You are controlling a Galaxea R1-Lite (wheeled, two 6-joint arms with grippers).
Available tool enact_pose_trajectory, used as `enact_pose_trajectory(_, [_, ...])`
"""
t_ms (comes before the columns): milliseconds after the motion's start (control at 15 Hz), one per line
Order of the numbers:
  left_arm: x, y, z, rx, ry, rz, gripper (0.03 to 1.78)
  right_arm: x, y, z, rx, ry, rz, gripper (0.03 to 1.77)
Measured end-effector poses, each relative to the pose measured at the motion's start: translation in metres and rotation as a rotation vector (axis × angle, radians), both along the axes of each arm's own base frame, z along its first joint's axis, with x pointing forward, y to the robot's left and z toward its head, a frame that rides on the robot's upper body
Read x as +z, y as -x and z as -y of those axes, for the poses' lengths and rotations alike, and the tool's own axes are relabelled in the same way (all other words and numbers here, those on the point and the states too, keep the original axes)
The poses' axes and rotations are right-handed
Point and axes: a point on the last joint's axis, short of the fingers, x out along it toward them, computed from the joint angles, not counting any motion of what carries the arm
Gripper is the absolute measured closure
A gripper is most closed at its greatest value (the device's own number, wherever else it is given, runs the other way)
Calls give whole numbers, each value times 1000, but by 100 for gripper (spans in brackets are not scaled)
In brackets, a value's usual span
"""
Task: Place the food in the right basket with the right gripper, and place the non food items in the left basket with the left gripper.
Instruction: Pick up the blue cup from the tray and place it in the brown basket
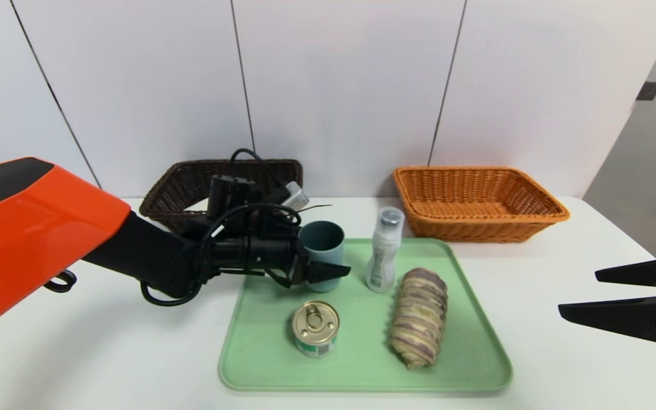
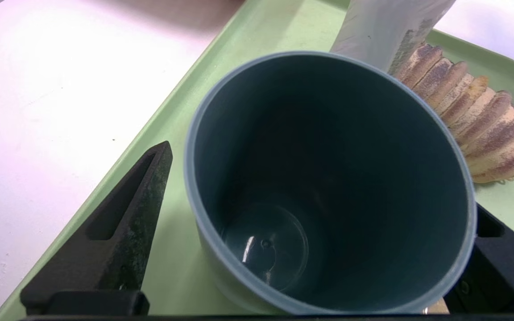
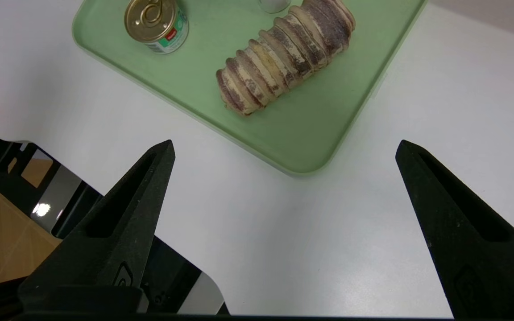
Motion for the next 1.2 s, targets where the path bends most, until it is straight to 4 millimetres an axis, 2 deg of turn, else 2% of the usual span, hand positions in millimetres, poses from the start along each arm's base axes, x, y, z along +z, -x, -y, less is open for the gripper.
enact_pose_trajectory(133, [-1, 0, 1, -1, -1, -3, 12, 0, 0, 0, 0, 0, 0, 9])
enact_pose_trajectory(333, [0, -1, 1, 22, -7, 3, 60, 0, 0, 0, 1, -1, -1, 9])
enact_pose_trajectory(400, [1, 0, 1, 24, -6, 4, 65, 0, 0, 0, 1, -1, 0, 9])
enact_pose_trajectory(733, [8, 3, -1, 28, 4, 11, 67, 0, 0, 0, 2, -1, -2, 9])
enact_pose_trajectory(933, [29, 13, -3, 31, 36, 29, 67, -1, 0, 0, 1, -1, -4, 9])
enact_pose_trajectory(1200, [79, 24, -7, 137, 111, 97, 67, -2, 0, 0, 3, 0, -9, 9])
